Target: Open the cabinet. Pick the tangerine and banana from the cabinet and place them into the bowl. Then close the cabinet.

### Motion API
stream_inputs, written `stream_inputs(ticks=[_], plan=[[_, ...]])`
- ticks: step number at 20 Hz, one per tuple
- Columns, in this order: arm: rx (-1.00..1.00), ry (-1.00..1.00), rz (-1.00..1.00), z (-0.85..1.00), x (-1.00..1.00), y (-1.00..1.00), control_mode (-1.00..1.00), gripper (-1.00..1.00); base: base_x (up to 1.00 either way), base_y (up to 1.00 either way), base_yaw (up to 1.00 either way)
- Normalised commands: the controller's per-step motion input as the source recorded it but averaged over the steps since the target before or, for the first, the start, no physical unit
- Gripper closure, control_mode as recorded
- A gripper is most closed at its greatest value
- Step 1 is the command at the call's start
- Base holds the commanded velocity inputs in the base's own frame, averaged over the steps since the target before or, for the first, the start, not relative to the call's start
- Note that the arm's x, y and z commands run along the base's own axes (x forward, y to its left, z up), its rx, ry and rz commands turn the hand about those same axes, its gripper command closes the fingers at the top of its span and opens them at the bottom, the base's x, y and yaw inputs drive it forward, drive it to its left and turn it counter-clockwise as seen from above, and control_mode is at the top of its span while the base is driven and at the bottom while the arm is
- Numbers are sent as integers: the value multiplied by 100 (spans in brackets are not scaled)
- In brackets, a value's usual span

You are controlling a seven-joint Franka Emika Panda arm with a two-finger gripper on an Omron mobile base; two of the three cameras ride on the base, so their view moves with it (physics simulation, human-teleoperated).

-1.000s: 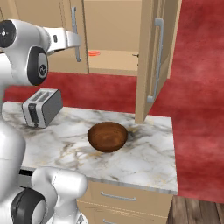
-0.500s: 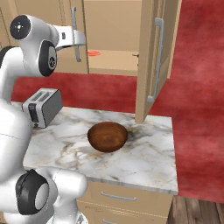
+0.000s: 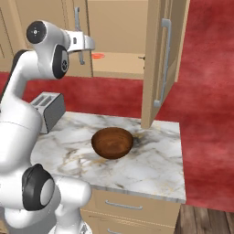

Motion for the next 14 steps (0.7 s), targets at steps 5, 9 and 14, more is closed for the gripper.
stream_inputs(ticks=[5, 9, 14], plan=[[3, 0, 0, -15, 45, 0, -100, -100, 0, 0, 0], [3, 0, 0, -12, 46, 0, -100, -100, 0, 0, 0], [2, 0, 0, -11, 46, 0, -100, -100, 0, 0, 0]])
